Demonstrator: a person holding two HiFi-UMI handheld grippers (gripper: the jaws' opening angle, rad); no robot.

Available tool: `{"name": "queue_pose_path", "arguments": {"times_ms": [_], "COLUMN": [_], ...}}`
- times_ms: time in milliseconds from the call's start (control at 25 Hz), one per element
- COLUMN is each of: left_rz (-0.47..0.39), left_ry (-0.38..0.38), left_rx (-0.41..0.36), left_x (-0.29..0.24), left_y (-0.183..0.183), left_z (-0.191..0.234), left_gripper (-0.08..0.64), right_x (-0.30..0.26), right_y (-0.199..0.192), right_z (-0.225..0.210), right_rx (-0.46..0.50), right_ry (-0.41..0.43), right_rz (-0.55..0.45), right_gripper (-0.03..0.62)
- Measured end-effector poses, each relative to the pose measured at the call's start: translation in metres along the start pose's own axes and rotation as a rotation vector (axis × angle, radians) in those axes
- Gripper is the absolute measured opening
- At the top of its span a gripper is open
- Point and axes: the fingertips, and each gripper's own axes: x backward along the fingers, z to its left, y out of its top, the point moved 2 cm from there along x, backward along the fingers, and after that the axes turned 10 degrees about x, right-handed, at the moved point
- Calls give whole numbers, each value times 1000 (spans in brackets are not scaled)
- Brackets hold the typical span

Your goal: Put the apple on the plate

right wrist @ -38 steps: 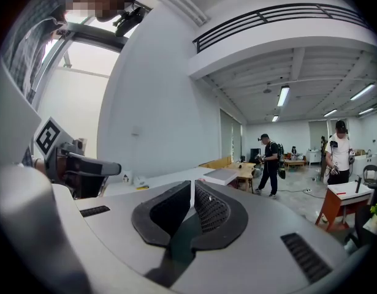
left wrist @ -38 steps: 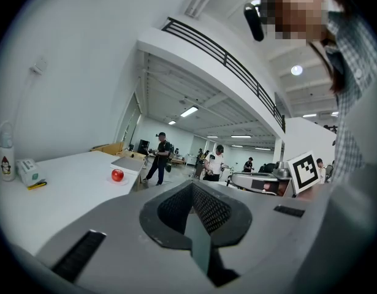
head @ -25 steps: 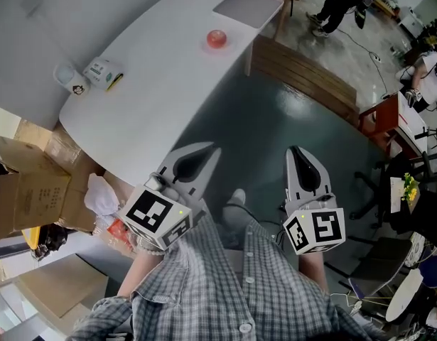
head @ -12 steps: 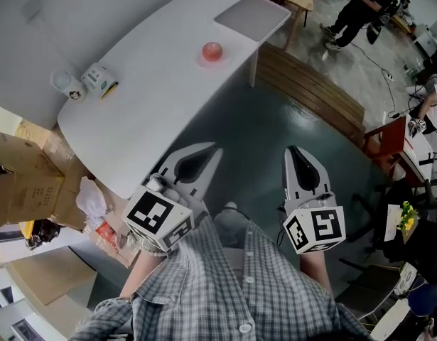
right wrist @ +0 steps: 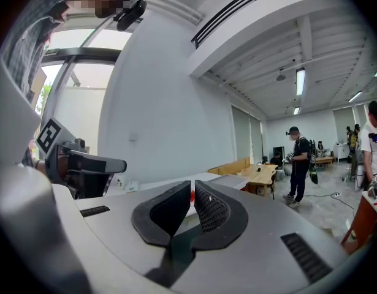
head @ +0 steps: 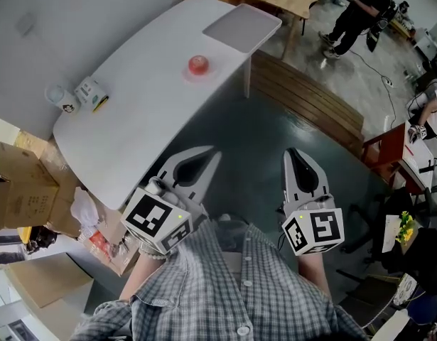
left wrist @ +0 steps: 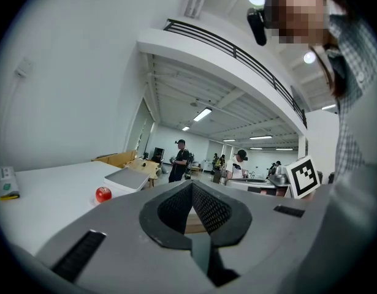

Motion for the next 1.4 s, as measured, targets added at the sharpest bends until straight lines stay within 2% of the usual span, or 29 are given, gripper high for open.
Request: {"name": "queue_pose_path", "arguments": {"times_ms": [280,720,1040,1240,1400], "left_rz": [13,47,79,100,105], "left_ry": [-12,-80,-116,-120,-125], "left_rx": [-1,27,50,23,30], "left_x": [-15,-66,-126,-168,-202], "left_y": [-1,-2,9,26,40], "left_z": [5,28,64,92,115], "left_gripper": [9,9,9,9,9], "right_x": [-2,-16,-71,-118,-155], "right_y": [-13,-26,-32,-27,-22], "right_z": [-6,-46,-77,-94,-114], "right_rx": [-14,-10,-21,-4,2], "right_ry": [-14,-129,-148,-136,-136], "right_rz": [17,60,103,117,113], "right_gripper": [34,34,34,34,34]}}
